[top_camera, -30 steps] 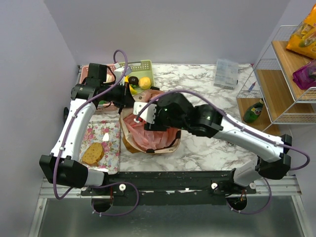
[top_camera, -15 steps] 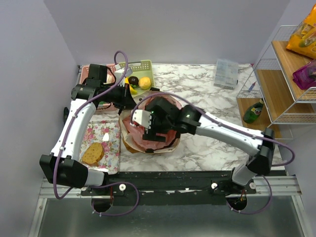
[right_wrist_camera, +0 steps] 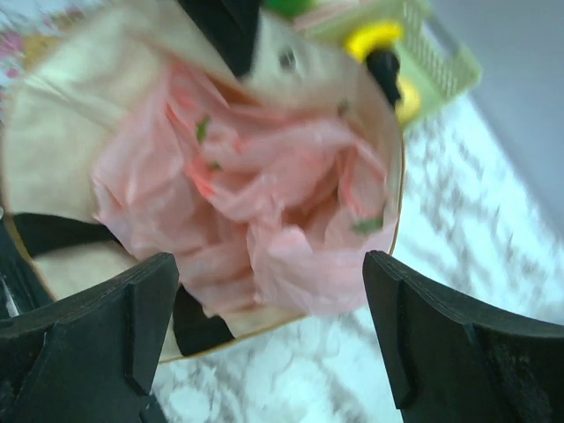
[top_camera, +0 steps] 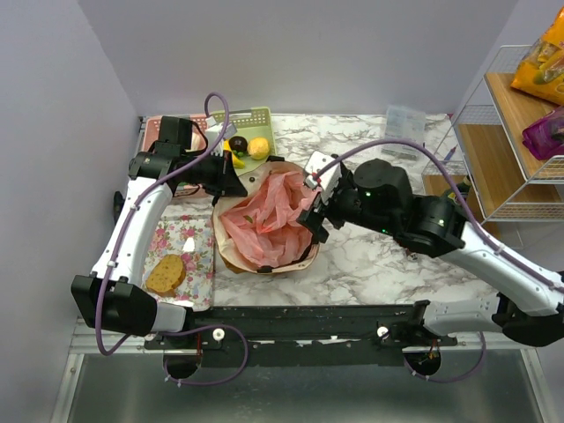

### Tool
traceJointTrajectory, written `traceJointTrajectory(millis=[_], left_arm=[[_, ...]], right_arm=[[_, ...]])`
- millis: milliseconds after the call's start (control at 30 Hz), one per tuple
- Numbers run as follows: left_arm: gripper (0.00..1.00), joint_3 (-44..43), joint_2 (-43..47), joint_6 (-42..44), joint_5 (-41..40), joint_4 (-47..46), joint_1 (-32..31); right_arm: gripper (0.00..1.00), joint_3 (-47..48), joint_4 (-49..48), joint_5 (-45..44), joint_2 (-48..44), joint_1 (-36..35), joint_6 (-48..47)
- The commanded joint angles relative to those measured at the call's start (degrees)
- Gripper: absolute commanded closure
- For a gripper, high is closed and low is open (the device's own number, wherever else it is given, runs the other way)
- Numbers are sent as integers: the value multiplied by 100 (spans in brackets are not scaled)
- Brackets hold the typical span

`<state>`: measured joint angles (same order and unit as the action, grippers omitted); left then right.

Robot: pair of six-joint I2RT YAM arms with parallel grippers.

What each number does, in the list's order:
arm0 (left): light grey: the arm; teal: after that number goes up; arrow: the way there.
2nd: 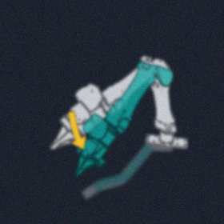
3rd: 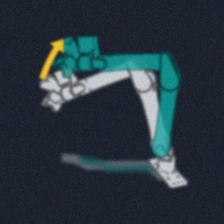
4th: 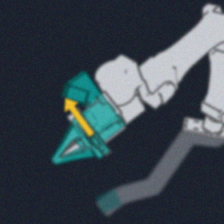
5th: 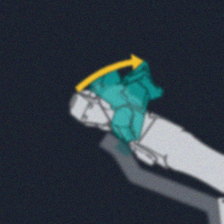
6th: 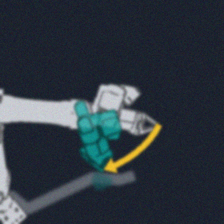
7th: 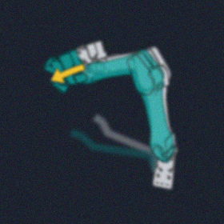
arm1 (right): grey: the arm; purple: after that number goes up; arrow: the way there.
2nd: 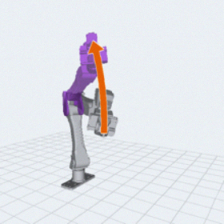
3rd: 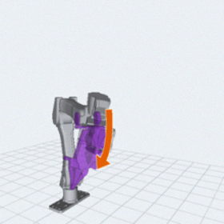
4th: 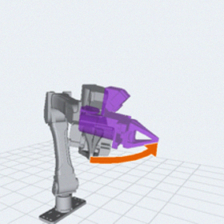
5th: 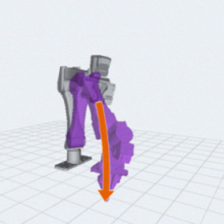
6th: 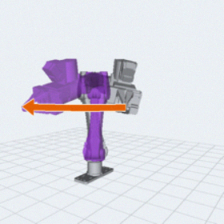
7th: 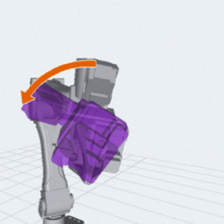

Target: Untie the knot of the grocery bags and take out the mixed food

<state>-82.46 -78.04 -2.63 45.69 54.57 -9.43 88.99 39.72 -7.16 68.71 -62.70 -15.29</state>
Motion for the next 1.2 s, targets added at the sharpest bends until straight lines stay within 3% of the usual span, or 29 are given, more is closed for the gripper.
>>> traceJointTrajectory(millis=[0, 67, 200, 433, 733, 933, 1167], left_arm=[[100, 129, 53, -3, 174, -58, 19], [100, 141, 53, 22, 194, -51, 20], [100, 165, 87, 90, 205, -26, 20], [100, 244, 305, 236, 159, 3, 20], [100, 552, 494, 299, 152, -77, -45], [100, 407, 389, 292, 109, -104, -50], [100, 340, 284, 322, 142, -87, -84]], right_arm=[[13, -744, 263, -570, -27, 513, 860], [18, -917, 97, -579, 24, 559, 941], [8, -1050, -172, -382, 279, 563, 1143], [10, -1258, 77, -806, 606, 773, 1723], [6, -179, 784, -6, -94, 983, 1585], [4, -1077, 1110, 879, -534, 1058, 1687], [7, -1638, 393, 1372, -247, 1100, 2154]])
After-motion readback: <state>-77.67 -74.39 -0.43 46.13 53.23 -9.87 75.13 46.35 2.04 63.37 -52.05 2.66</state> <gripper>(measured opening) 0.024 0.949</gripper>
